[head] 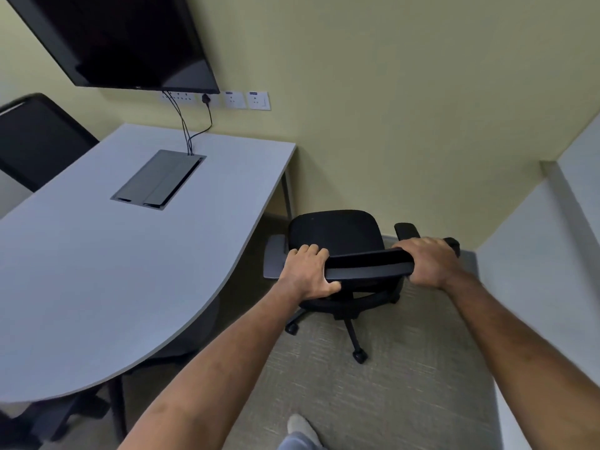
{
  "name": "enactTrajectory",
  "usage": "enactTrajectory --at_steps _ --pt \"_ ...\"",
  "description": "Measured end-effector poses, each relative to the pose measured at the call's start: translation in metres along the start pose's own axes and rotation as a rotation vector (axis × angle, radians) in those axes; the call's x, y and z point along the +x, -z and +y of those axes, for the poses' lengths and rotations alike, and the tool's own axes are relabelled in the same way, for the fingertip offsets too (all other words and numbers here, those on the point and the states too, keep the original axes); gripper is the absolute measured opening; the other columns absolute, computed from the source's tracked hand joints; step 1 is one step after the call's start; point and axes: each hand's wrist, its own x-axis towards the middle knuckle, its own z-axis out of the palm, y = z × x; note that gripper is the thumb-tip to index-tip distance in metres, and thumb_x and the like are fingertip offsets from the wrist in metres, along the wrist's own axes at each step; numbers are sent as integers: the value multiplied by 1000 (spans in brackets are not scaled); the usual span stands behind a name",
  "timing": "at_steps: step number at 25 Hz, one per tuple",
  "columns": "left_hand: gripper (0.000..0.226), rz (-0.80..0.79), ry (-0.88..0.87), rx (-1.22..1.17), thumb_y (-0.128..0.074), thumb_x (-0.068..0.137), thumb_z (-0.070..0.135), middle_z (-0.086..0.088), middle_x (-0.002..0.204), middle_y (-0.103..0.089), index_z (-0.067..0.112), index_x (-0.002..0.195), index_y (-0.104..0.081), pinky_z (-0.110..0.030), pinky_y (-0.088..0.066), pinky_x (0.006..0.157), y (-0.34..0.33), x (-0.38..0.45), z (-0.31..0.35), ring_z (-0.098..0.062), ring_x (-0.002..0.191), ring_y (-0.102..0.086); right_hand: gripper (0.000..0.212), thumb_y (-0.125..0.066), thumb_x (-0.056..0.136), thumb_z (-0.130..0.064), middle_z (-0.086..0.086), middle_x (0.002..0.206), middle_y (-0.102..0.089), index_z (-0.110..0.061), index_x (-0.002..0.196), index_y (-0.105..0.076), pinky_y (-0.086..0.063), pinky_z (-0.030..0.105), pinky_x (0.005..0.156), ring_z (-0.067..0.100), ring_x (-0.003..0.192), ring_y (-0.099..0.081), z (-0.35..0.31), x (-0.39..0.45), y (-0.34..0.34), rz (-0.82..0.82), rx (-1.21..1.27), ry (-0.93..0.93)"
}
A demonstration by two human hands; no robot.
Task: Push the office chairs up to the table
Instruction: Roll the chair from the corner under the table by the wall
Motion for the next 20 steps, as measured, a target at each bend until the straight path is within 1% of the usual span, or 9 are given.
enactTrajectory --at_steps 3,6,8,10,15,17,20 --pt "85 25 16 5 -45 76 79 -7 126 -62 18 135 -55 -46 -45 98 3 8 -15 -28 114 -56 75 -71 71 -28 -10 138 -59 -46 140 -49 -30 40 114 20 131 -51 -13 30 11 -55 -39 -8" --pt "84 26 27 13 -47 76 81 -7 123 -64 18 131 -58 -46 -47 96 7 17 -32 -28 111 -58 66 -72 78 -27 -10 139 -57 -47 137 -49 -26 42 119 19 133 -48 -27 57 18 -49 -46 0" --pt "84 44 40 34 -47 74 82 -7 119 -66 19 126 -60 -45 -47 93 9 23 -47 -28 107 -60 59 -67 84 -27 -9 141 -56 -46 137 -49 -24 43 120 19 135 -46 -37 75 20 -34 -36 24" --pt "85 62 53 51 -45 72 85 -6 115 -67 19 123 -61 -45 -48 90 10 26 -62 -28 104 -61 56 -62 89 -25 -7 143 -55 -43 140 -48 -21 43 121 20 137 -45 -47 93 22 -20 -35 45" --pt "88 94 76 57 -37 72 88 -5 115 -64 21 125 -60 -45 -47 88 8 34 -100 -28 102 -60 66 -62 85 -11 -2 146 -54 -34 145 -47 -18 43 124 23 140 -42 -69 140 24 52 -84 78" --pt "90 101 90 41 -35 72 89 -5 114 -64 21 125 -60 -44 -48 87 8 37 -111 -27 101 -59 68 -61 85 -8 0 148 -51 -32 147 -46 -16 44 126 24 142 -40 -74 161 27 66 -102 91" --pt "86 107 134 16 -37 73 89 -3 111 -64 22 122 -61 -44 -51 85 8 45 -119 -26 96 -59 70 -62 86 -7 1 152 -47 -29 150 -44 -16 45 127 24 144 -37 -75 197 33 68 -153 133"
